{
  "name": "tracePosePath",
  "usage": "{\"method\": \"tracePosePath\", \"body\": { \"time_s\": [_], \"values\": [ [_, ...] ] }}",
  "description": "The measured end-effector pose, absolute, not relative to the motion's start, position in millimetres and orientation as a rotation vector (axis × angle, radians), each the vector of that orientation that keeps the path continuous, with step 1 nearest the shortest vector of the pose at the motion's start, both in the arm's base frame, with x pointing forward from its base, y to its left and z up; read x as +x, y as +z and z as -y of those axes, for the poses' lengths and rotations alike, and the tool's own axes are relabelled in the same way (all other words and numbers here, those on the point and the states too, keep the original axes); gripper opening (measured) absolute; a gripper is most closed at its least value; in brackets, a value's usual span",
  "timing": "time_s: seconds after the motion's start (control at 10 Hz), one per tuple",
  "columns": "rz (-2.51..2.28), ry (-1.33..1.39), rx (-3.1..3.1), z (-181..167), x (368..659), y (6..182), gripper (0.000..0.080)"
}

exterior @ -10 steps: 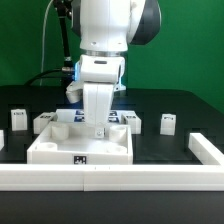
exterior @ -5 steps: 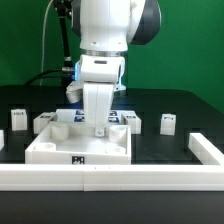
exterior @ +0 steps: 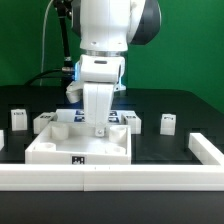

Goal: Assemble one leg

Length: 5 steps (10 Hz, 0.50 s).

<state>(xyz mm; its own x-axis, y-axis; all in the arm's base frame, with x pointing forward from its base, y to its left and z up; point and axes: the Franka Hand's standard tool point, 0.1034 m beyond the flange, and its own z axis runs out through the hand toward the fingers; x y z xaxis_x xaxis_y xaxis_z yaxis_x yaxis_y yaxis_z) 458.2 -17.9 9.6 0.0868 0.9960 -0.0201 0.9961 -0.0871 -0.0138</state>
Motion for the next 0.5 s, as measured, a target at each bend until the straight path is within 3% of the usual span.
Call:
{"method": "tracePosePath", "body": {
  "time_s": [0.5],
  "values": [
    [-2.2,-0.024,2.238,-29,462,7.5,0.0058]
  ]
}}
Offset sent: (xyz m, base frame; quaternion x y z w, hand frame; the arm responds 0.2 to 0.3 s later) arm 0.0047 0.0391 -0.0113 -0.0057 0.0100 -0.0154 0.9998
